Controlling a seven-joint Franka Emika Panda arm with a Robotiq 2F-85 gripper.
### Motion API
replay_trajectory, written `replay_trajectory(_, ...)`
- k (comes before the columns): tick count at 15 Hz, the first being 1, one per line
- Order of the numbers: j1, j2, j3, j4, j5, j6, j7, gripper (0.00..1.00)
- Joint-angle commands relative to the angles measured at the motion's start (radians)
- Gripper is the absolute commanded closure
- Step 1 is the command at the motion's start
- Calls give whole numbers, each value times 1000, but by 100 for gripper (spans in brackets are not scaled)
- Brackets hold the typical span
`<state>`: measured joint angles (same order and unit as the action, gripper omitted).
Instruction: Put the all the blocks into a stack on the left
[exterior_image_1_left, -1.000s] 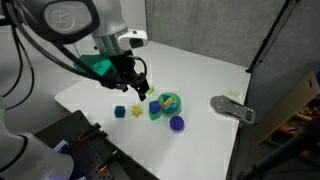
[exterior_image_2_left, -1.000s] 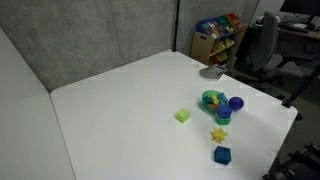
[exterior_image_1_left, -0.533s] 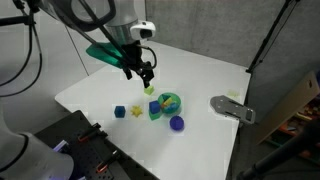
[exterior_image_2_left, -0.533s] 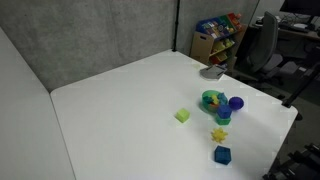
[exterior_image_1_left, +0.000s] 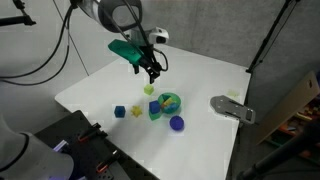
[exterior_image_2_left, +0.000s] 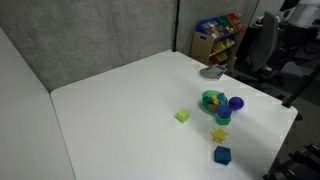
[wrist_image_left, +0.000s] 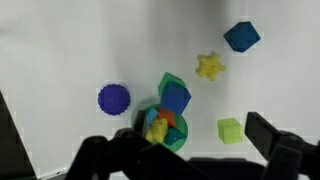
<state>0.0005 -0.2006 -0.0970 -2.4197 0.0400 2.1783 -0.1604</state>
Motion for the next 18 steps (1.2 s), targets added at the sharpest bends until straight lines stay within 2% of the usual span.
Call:
replay_trajectory(1,-2,147,18,129,50,-48,9,0)
replay_trajectory(8,-4,345,63,249,78,-41,40,0)
replay_trajectory(14,11,485,98,285,56,-17,121,0)
replay_trajectory(18,28,566,95,292,40,19,207,0)
